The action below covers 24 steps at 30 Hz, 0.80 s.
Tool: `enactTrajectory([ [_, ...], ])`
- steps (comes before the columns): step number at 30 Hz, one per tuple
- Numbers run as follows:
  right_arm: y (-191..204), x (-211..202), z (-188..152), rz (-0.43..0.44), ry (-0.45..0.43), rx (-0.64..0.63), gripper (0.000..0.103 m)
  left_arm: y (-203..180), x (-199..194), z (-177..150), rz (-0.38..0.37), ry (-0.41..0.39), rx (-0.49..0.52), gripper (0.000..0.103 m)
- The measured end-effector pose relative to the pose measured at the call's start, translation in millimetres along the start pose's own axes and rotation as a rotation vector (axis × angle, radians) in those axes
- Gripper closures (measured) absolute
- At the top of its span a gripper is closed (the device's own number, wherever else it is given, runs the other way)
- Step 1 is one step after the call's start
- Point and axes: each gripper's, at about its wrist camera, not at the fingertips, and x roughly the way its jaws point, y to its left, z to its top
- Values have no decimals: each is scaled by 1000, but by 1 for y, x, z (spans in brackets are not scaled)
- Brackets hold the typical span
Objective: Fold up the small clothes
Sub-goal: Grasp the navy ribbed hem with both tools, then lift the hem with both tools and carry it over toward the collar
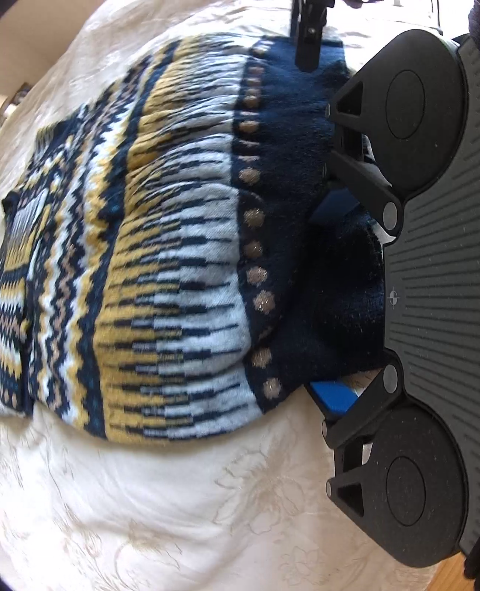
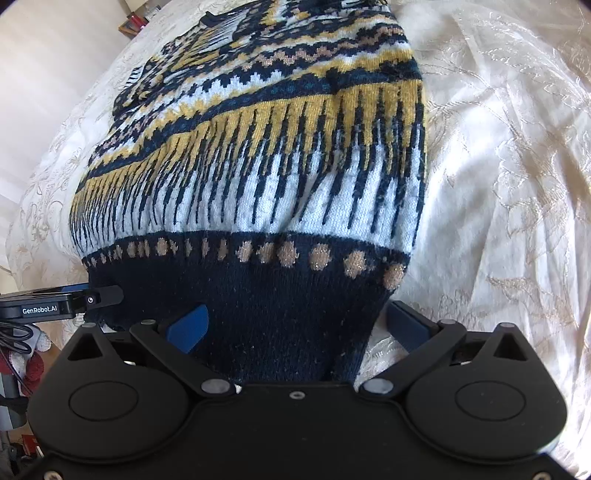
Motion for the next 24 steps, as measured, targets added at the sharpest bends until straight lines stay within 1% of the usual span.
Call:
enactTrajectory([
  [4, 0, -1, 1, 2, 8, 2, 0, 2, -1, 1, -5, 4, -21, 14],
  [5, -1, -1, 2, 8, 11, 17, 0, 5, -2, 1, -6, -1, -37, 23],
  [6, -3, -1, 3, 16, 15, 34, 0, 8, -5, 1, 1, -7, -56, 35],
  [7, -5, -2, 5, 24, 20, 51, 1, 11, -7, 1, 8, -13, -74, 43],
  [9, -6, -3, 6, 24, 22, 70, 7, 19, -12, -1, 17, -17, -112, 70],
  [10, -7, -5, 6, 16, 20, 69, 16, 23, -13, 0, 9, -13, -130, 76],
  [11, -7, -6, 6, 10, 17, 65, 32, 26, -15, 0, -5, -7, -142, 83],
  [12, -7, -7, 6, 9, 19, 61, 41, 27, -16, 1, -15, -6, -145, 89],
  [14, -9, -6, 6, 32, 57, 78, 78, 26, -22, 2, -14, -15, -129, 96],
  [15, -10, -7, 6, 47, 69, 90, 82, 26, -25, 3, -16, -20, -125, 97],
  [17, -7, -12, 5, 52, 63, 86, 87, 28, -33, 4, -28, -34, -140, 98],
  [20, -3, -26, 5, 72, 35, 77, 88, 31, -53, 6, -62, -80, -189, 98],
  [24, 0, -51, 10, 104, -25, 80, 89, 34, -83, 16, -100, -151, -229, 98],
])
